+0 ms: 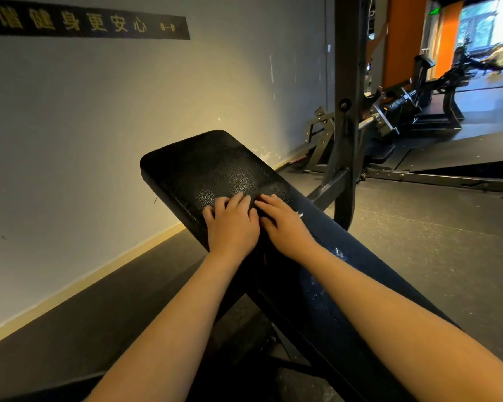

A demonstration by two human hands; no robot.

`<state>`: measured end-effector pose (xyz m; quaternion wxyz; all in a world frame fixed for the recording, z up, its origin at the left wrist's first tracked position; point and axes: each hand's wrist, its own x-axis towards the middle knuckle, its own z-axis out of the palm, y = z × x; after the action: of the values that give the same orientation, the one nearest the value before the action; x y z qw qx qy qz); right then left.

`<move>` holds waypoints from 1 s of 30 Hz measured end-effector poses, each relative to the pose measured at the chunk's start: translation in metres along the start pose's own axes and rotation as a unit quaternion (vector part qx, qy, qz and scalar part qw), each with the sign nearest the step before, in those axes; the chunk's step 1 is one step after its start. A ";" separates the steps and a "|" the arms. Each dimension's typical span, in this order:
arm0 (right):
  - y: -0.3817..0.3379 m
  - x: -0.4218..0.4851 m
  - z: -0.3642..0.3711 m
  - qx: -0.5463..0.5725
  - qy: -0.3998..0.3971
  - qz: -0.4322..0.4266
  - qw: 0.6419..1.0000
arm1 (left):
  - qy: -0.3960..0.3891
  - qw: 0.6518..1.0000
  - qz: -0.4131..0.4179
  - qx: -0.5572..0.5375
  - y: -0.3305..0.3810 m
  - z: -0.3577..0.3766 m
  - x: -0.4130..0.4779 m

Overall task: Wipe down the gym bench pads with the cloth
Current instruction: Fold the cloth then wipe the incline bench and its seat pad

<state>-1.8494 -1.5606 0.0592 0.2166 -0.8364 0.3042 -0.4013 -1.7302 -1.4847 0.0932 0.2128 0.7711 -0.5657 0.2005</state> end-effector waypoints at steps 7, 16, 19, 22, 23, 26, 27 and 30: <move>0.017 0.036 -0.003 -0.019 0.073 0.082 0.994 | -0.010 0.997 0.028 0.065 0.001 0.008 0.021; 0.028 0.101 -0.008 0.001 0.048 0.046 0.998 | 0.002 0.996 0.039 0.074 0.002 0.020 0.063; 0.024 0.102 -0.004 -0.004 0.048 0.038 0.998 | 0.013 0.997 0.033 0.064 0.002 0.022 0.064; 0.020 0.086 0.000 -0.004 0.020 -0.011 1.000 | 0.018 0.996 0.038 0.074 0.006 0.022 0.063; 0.022 0.082 -0.002 -0.005 0.022 -0.011 1.000 | 0.018 0.995 0.043 0.083 0.007 0.021 0.062; 0.037 0.071 -0.008 0.002 0.059 0.038 0.998 | 0.004 0.993 0.059 0.097 0.009 0.020 0.051; 0.043 0.067 -0.010 0.000 0.076 0.066 0.995 | -0.003 0.994 0.064 0.093 0.010 0.020 0.048; 0.056 0.045 -0.014 -0.014 0.129 0.135 0.982 | -0.026 0.993 0.078 0.084 0.014 0.022 0.039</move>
<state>-1.8574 -1.6330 0.0580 0.2160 -0.7320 0.4455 -0.4680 -1.7316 -1.5313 0.0982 0.1162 0.7444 -0.6111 0.2427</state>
